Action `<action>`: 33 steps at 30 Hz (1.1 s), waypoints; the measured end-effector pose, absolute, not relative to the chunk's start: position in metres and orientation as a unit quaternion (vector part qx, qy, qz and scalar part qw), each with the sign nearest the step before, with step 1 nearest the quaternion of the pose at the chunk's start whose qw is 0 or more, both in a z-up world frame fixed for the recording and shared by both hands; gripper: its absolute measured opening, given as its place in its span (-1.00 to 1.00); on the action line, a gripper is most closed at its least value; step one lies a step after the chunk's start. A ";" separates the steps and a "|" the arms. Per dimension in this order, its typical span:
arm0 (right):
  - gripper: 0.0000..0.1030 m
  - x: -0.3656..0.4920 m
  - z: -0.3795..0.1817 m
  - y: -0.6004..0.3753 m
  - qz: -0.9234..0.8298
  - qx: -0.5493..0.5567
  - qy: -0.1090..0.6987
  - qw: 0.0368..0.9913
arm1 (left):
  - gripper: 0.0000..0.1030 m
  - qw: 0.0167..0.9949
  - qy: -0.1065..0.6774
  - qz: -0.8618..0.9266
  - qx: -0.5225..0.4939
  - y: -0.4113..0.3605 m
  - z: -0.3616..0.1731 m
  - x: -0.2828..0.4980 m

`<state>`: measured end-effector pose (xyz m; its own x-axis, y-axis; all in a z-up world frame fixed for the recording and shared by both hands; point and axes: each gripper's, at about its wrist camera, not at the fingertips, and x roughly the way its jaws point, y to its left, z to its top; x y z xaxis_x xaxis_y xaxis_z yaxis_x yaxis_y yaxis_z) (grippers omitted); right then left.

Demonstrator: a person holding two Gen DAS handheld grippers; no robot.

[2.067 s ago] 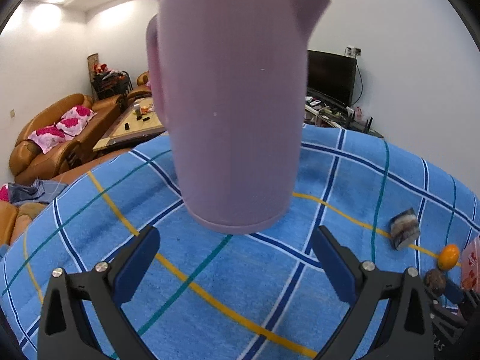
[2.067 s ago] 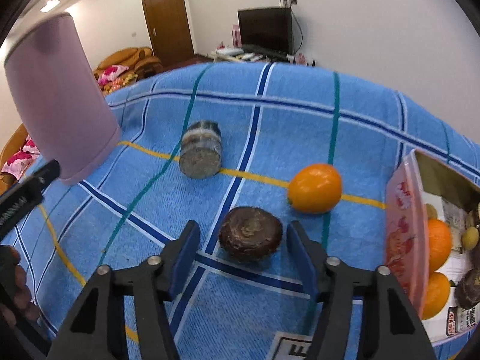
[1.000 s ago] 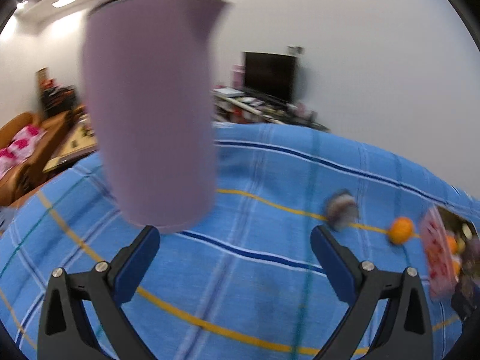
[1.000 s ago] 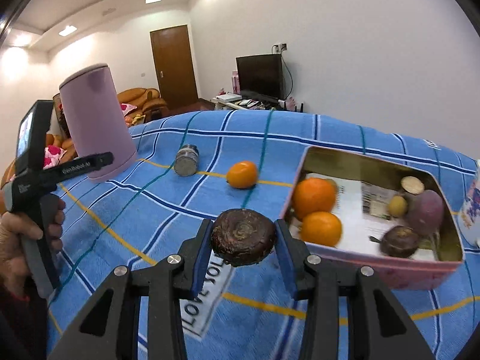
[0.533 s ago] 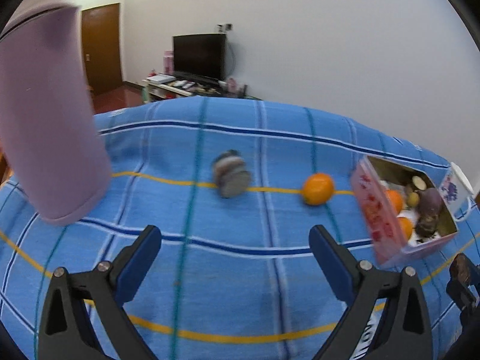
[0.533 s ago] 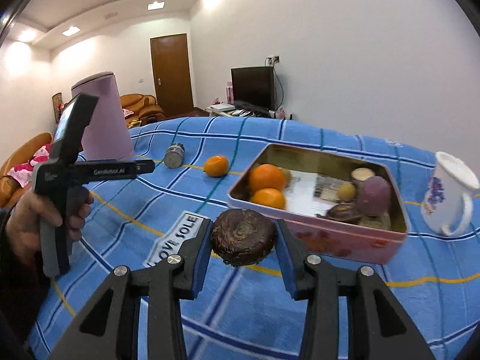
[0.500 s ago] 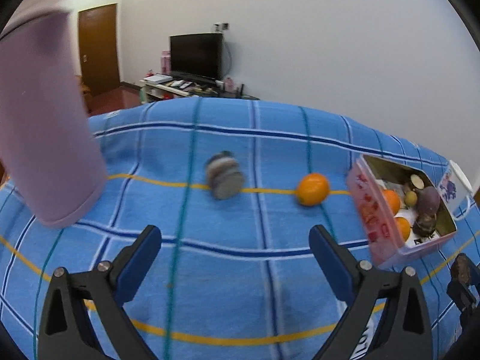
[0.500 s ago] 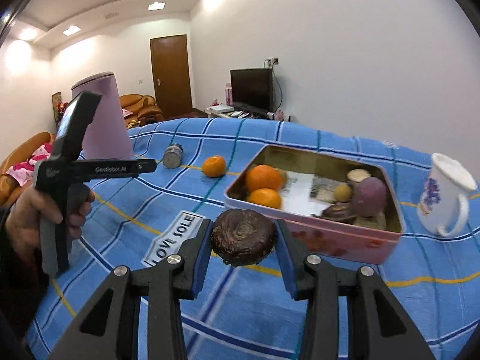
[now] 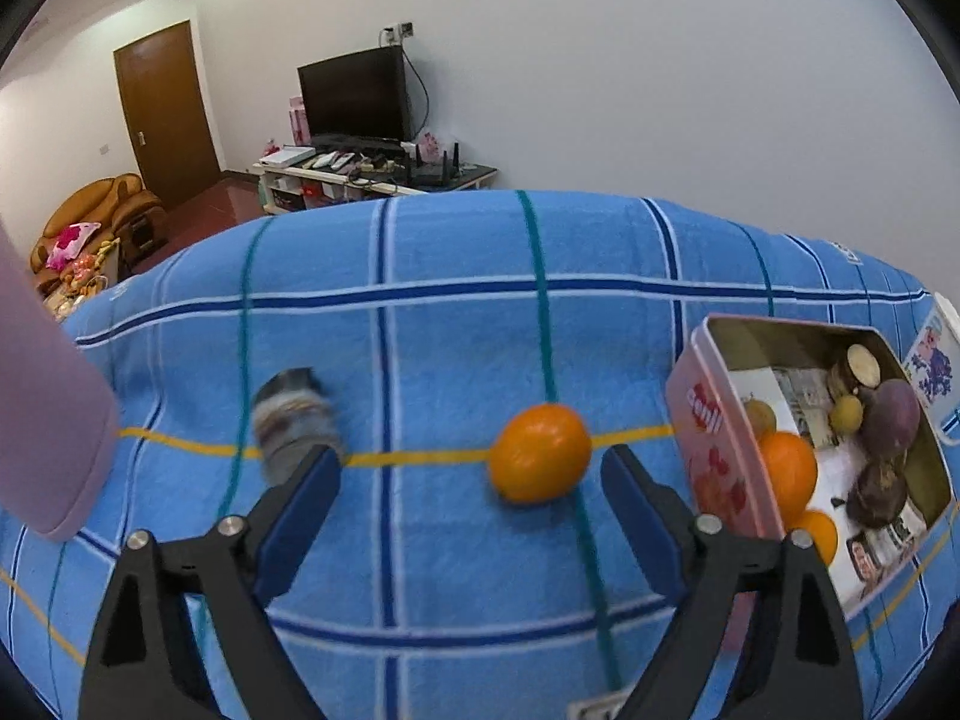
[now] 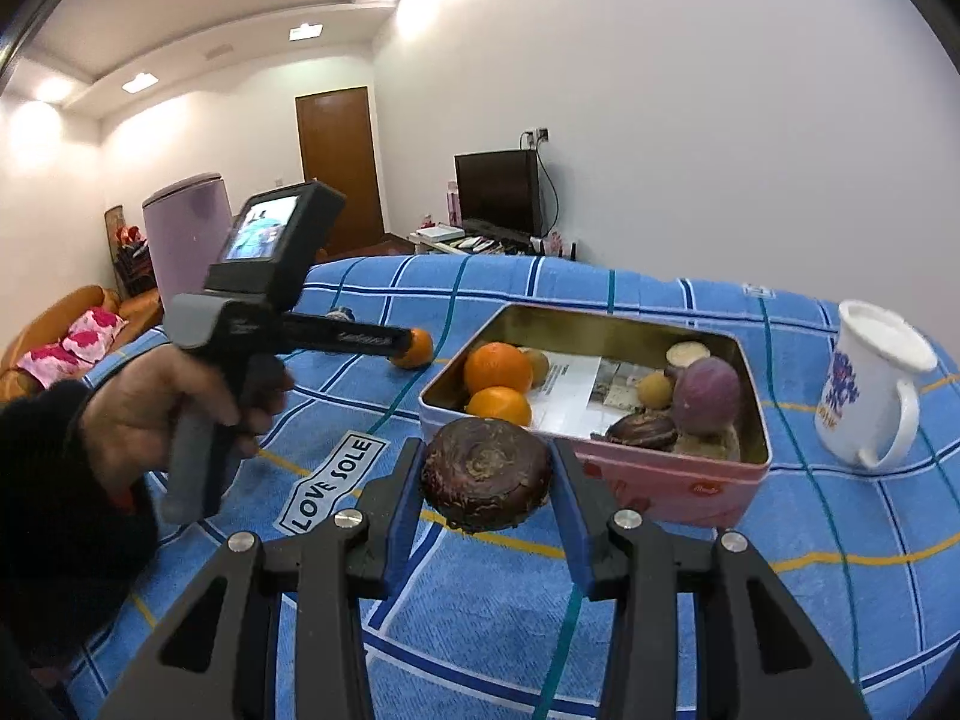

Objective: Organize fruits
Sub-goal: 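Grasp the orange on the cloth with the left tool, then carry the orange and the dark brown fruit over the pink tin with both tools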

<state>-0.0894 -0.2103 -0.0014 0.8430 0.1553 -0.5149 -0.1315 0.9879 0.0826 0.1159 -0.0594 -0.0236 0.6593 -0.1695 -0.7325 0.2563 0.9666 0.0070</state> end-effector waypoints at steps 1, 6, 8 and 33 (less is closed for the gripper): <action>-0.17 -0.089 -0.002 -0.212 0.076 0.026 0.271 0.959 | 0.71 0.908 0.397 -0.117 0.058 -0.062 -0.025 0.117; -0.17 -0.091 -0.001 -0.212 0.078 0.028 0.268 0.960 | 0.64 0.901 0.414 -0.109 0.065 -0.073 -0.036 0.127; -0.17 -0.091 -0.002 -0.211 0.080 0.028 0.271 0.959 | 0.56 0.893 0.431 -0.109 0.064 -0.074 -0.043 0.134; -0.17 -0.080 -0.009 -0.217 0.083 0.046 0.301 0.949 | -0.20 0.890 0.433 -0.137 0.044 -0.073 -0.044 0.136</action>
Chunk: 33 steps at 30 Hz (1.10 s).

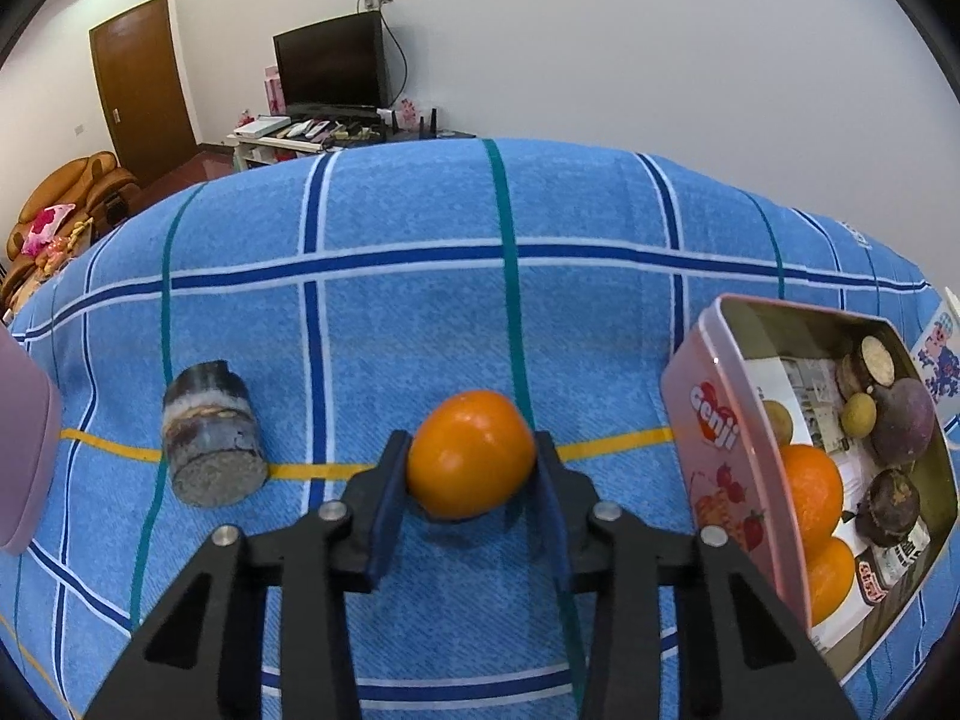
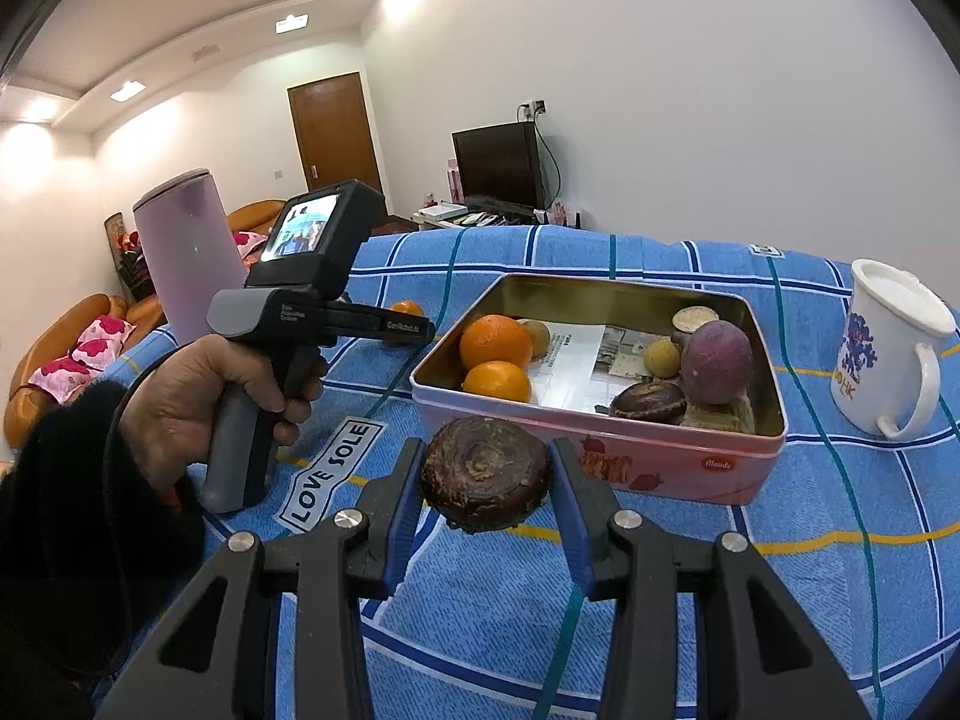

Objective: Organize fruits
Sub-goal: 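Carry the orange and the dark brown fruit over the pink tin with both tools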

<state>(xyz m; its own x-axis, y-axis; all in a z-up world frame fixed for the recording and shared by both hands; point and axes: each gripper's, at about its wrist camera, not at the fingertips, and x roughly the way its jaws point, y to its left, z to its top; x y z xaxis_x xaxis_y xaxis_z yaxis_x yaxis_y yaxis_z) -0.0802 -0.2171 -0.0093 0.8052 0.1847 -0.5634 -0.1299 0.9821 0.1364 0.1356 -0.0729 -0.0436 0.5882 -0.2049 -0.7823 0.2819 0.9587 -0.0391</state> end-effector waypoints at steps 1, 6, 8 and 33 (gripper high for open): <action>-0.17 -0.080 -0.010 -0.217 0.082 0.046 0.301 0.949 | -0.20 0.890 0.433 -0.137 0.044 -0.073 -0.043 0.135; -0.17 -0.078 -0.010 -0.220 0.078 0.048 0.302 0.949 | -0.20 0.890 0.433 -0.143 0.031 -0.065 -0.043 0.136; -0.17 -0.077 -0.010 -0.222 0.076 0.049 0.302 0.949 | -0.20 0.890 0.432 -0.147 0.022 -0.061 -0.043 0.137; -0.17 -0.083 -0.005 -0.225 0.037 0.030 0.280 0.959 | -0.21 0.915 0.369 -0.159 -0.033 -0.039 -0.025 0.071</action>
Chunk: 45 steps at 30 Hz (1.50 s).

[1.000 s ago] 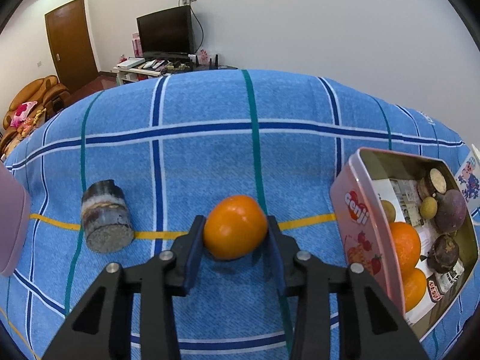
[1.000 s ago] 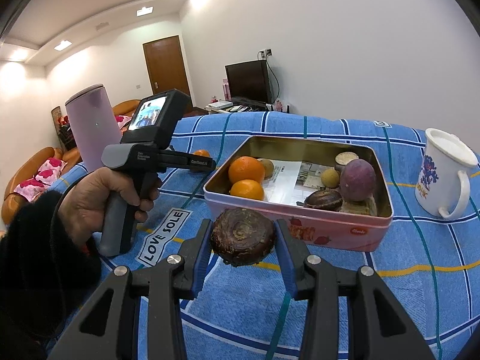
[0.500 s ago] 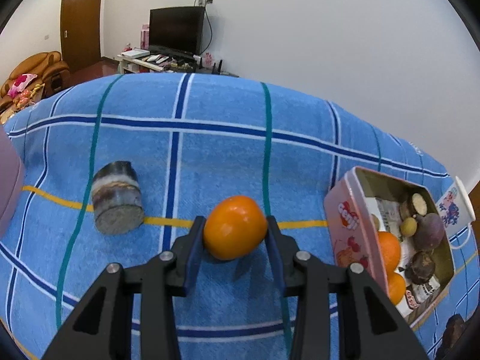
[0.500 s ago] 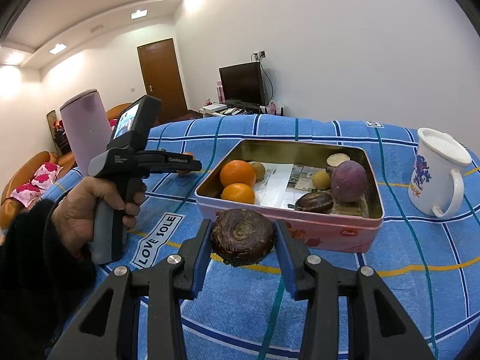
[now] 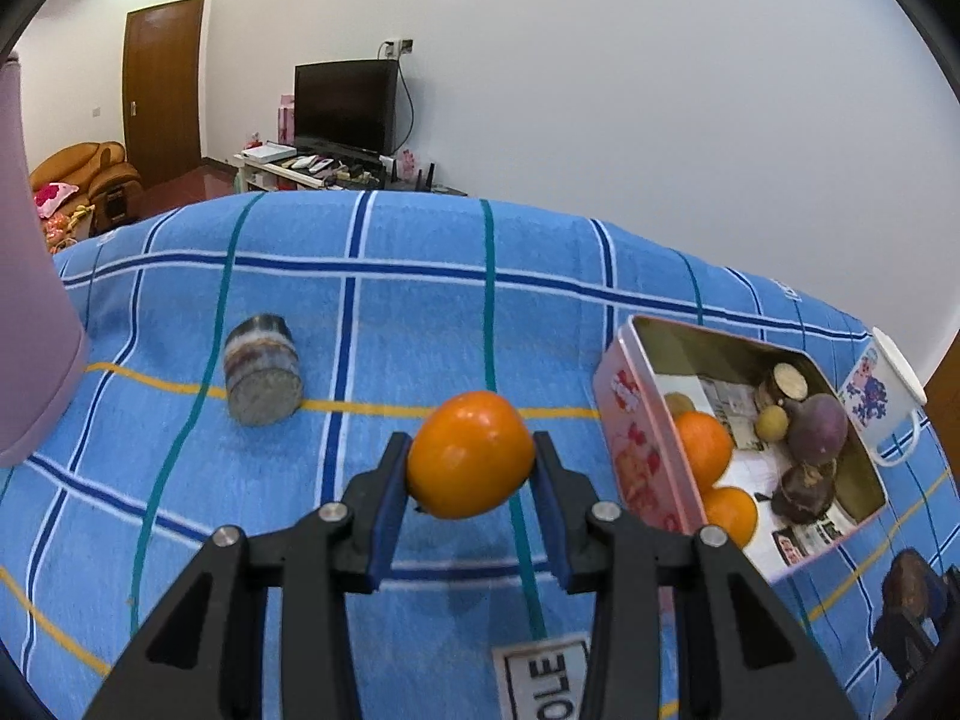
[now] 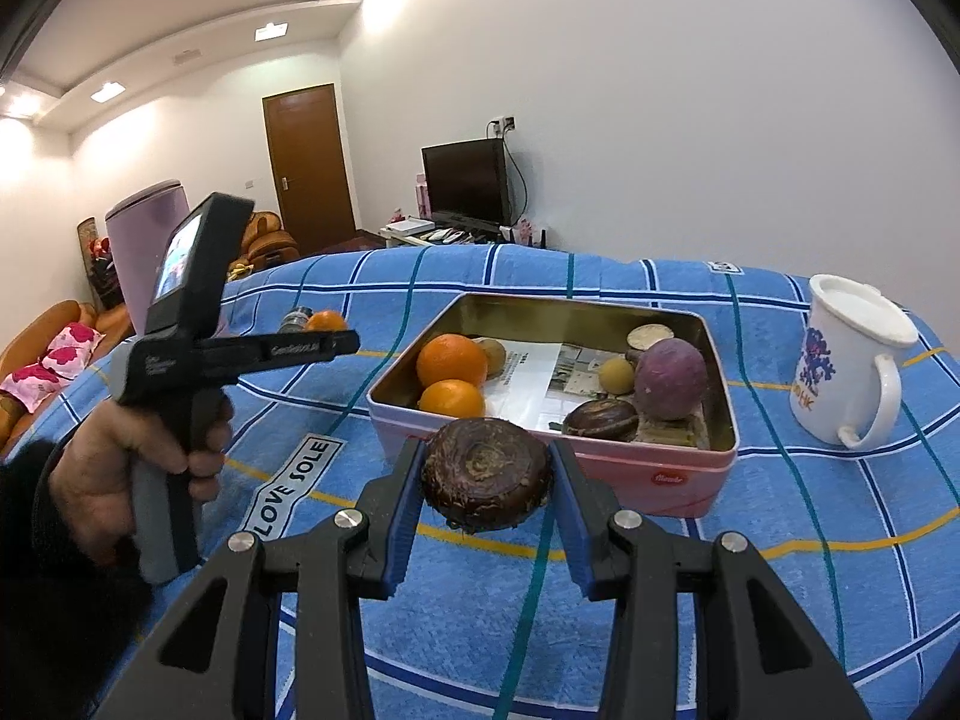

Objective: Organize fruits
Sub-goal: 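Carry the orange and the dark brown fruit over the pink tin with both tools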

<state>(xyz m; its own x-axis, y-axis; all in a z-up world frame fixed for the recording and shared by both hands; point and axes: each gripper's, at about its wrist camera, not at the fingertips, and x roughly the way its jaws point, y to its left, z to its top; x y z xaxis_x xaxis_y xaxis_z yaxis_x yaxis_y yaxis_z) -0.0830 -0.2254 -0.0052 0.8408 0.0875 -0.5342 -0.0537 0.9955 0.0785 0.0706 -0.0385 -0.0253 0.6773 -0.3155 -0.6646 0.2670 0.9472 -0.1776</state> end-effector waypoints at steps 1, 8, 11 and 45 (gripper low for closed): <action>-0.17 -0.083 -0.005 -0.225 0.036 0.029 0.279 0.959 | -0.21 0.916 0.368 -0.159 -0.034 -0.038 -0.025 0.067; -0.17 -0.083 -0.006 -0.225 0.026 0.021 0.277 0.960 | -0.21 0.923 0.355 -0.145 -0.013 -0.047 -0.021 0.045; -0.17 -0.084 -0.006 -0.225 0.022 0.017 0.275 0.961 | -0.21 0.926 0.350 -0.138 0.000 -0.050 -0.020 0.036; -0.17 -0.089 0.017 -0.267 -0.078 0.029 0.236 0.968 | -0.21 0.929 0.300 -0.211 0.041 -0.101 0.011 -0.030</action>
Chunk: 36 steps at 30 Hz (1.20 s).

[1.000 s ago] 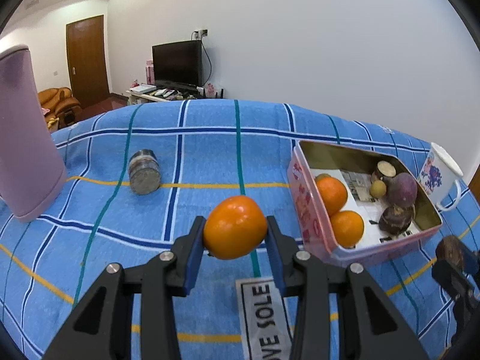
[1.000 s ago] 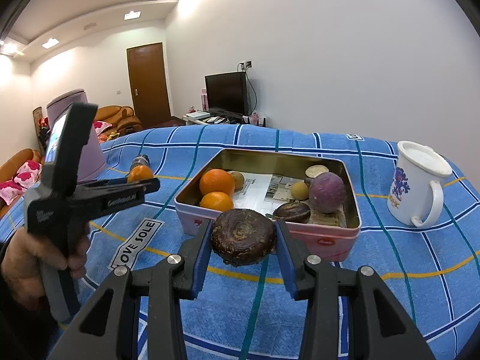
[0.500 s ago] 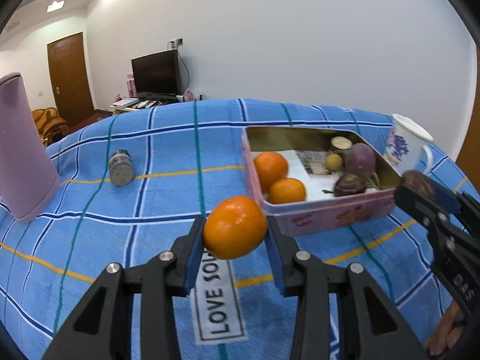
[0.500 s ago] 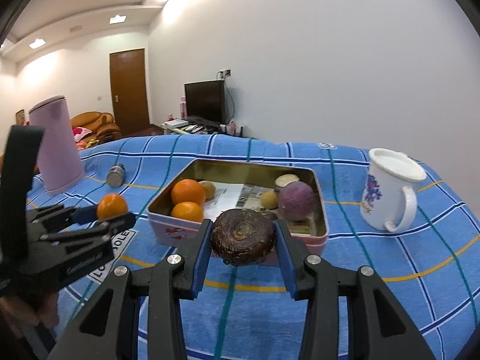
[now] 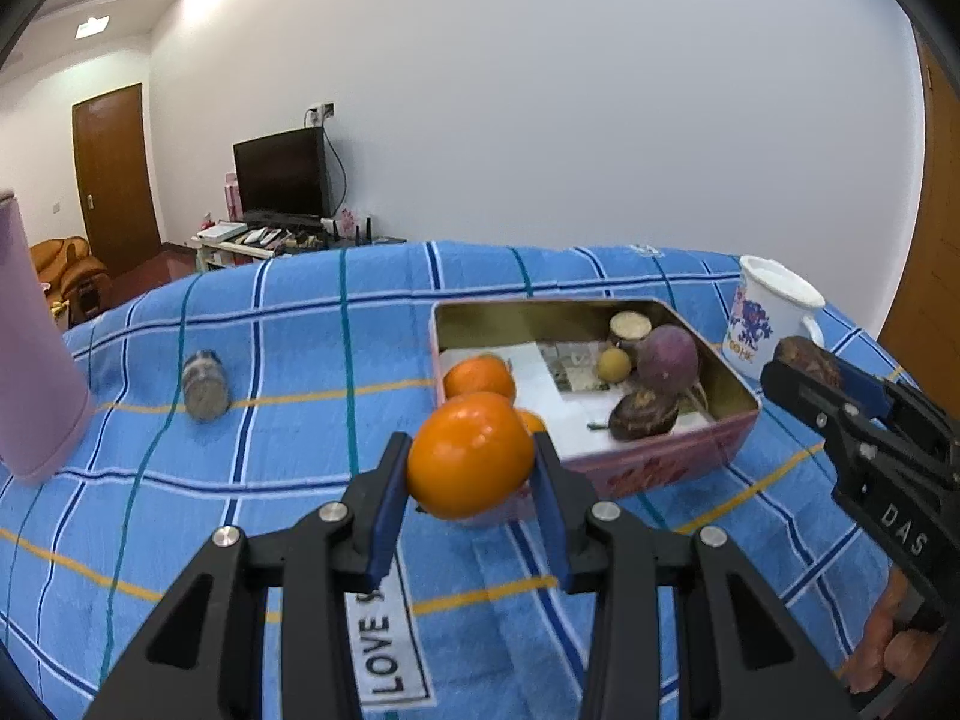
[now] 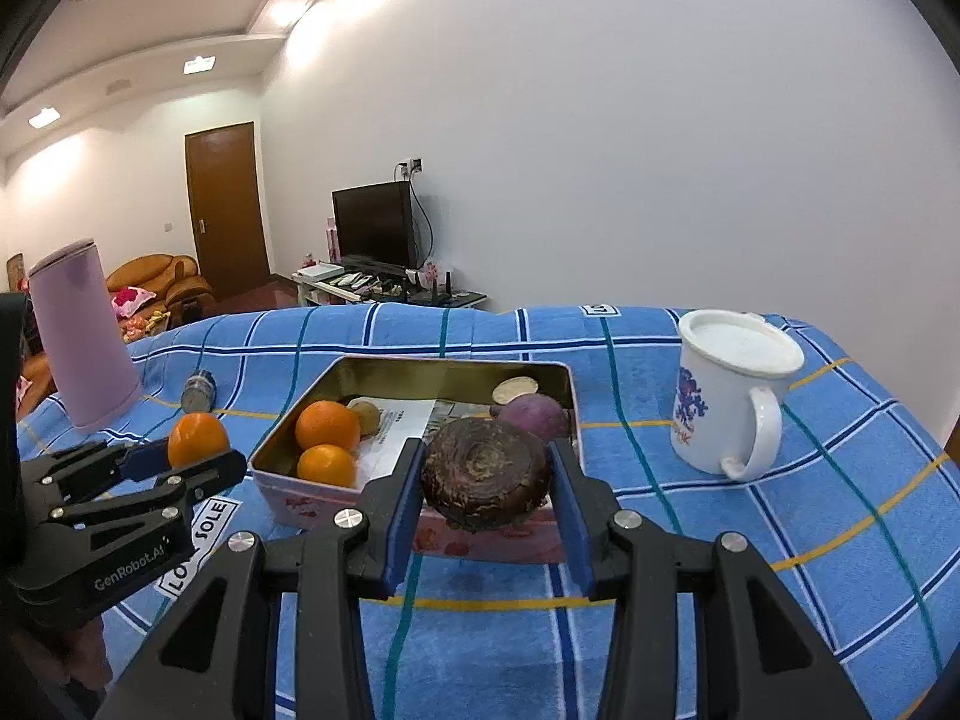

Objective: Organize fruits
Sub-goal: 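Carry the orange and the dark brown fruit over the pink tin with both tools, then release the dark brown fruit into the tin while the left tool releases the orange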

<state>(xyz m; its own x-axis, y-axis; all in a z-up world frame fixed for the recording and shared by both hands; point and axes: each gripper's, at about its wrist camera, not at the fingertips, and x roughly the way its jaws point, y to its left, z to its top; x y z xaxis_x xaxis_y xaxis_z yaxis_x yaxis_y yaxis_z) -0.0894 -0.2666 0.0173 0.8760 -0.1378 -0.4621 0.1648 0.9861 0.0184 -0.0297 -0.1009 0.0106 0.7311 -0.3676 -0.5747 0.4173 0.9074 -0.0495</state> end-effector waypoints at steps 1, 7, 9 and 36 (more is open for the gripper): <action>-0.17 -0.087 0.019 -0.267 -0.078 0.023 0.238 0.968 | -0.21 0.930 0.297 -0.211 0.041 -0.104 0.013 -0.027; -0.17 -0.073 0.027 -0.269 -0.075 0.004 0.240 0.968 | -0.21 0.932 0.292 -0.208 0.046 -0.119 0.019 -0.016; -0.17 -0.067 0.030 -0.272 -0.074 0.008 0.241 0.968 | -0.21 0.933 0.291 -0.206 0.049 -0.124 0.020 -0.013; -0.16 -0.003 0.002 -0.295 -0.073 0.053 0.284 0.955 | -0.21 0.925 0.329 -0.186 0.049 -0.170 -0.004 0.042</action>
